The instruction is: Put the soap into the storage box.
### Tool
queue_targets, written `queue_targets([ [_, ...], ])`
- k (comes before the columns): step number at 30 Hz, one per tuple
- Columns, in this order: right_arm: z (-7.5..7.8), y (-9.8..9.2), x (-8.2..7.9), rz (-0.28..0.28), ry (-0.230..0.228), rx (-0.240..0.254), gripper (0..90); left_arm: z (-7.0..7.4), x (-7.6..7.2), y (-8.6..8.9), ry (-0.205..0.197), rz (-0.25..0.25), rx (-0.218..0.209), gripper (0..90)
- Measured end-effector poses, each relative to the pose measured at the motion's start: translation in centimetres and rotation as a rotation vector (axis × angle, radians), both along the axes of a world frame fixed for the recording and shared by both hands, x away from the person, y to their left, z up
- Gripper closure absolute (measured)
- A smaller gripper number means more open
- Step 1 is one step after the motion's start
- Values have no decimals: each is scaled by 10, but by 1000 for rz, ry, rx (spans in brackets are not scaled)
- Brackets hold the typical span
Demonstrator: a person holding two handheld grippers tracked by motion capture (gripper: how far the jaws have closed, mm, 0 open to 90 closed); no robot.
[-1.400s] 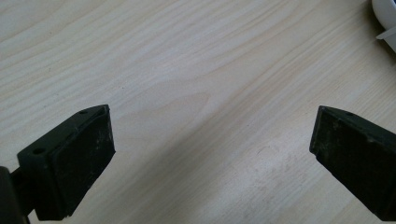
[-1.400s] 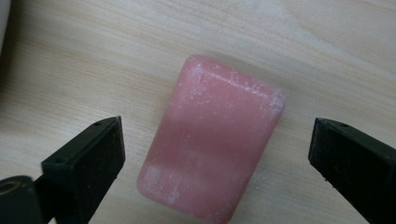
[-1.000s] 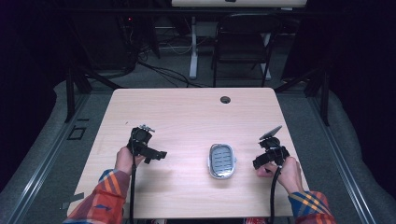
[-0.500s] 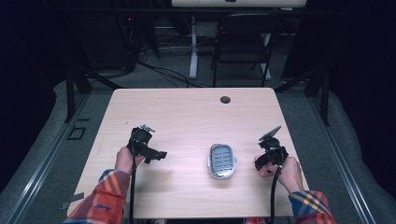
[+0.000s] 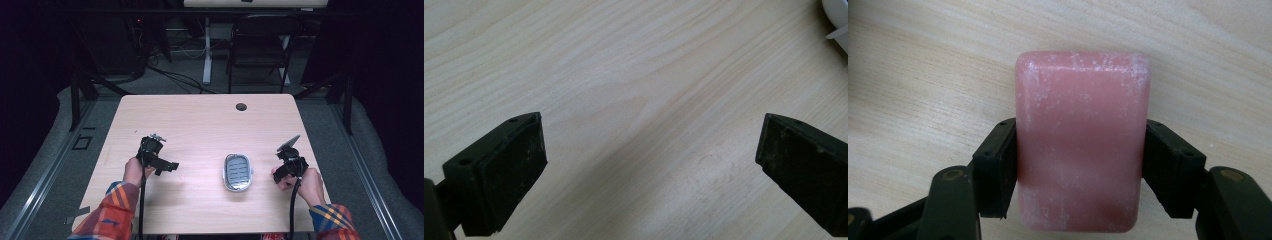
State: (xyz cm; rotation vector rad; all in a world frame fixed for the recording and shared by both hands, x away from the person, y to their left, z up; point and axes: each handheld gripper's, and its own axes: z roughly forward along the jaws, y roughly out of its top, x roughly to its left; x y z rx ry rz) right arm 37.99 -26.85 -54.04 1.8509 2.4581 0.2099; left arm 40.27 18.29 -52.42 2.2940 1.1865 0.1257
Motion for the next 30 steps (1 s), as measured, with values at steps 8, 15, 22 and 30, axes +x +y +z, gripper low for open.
queue_targets([
  [8, 2, 3, 0, 39, 18, -22, 368, 0, 0, 0, 0, -1, 0, 0],
  [15, 2, 2, 0, 37, 15, 2, 370, 0, 0, 0, 0, -2, 0, 0],
  [22, 7, 0, 1, 56, 20, 5, 371, 0, 0, 0, 0, -2, 0, 0],
  [30, 17, -3, 4, 67, 16, -1, 371, 0, 0, -1, -1, -5, 0, 0],
])
